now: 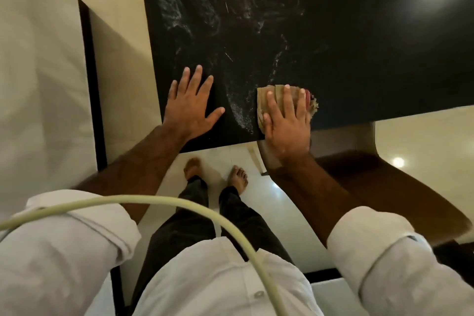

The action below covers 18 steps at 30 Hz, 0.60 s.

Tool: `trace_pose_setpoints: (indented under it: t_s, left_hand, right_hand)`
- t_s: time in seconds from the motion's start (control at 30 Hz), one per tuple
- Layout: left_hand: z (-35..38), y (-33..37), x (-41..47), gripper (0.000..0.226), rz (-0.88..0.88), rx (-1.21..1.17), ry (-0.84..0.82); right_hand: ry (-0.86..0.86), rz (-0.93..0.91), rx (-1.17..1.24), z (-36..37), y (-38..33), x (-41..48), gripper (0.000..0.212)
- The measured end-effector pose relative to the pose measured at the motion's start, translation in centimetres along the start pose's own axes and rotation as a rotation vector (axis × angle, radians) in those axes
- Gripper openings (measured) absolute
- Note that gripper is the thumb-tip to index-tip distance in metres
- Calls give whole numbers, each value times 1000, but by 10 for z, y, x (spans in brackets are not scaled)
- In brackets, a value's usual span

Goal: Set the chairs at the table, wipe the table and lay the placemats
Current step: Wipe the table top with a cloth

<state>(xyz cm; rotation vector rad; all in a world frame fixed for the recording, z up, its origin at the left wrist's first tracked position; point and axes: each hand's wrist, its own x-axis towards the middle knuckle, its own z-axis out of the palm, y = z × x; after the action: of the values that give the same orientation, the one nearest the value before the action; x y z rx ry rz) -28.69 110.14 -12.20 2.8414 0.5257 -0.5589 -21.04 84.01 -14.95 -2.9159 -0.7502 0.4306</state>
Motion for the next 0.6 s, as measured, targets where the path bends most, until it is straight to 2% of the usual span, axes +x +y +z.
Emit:
trace_pose_setpoints:
  t_s: [0.2,0.33,0.43,0.5,0.6]
  left_hand:
    - [5,-7,18,99,46,57,1]
    - [4,-14,26,102,63,78,-47]
    - [4,-16,36,102,67,85,-73]
    - [5,-15,42,101,60,74,-87]
    - [8,-13,44,100,58,56,-91]
  right_hand:
    - [9,22,-33,10,-2,-15,64]
    - [46,98,23,-5,12,53,63]
    - [102,130,48,-10,-4,103,63]
    - [118,120,31,-6,-20,112,63]
    - [78,33,34,5,-34,79,64]
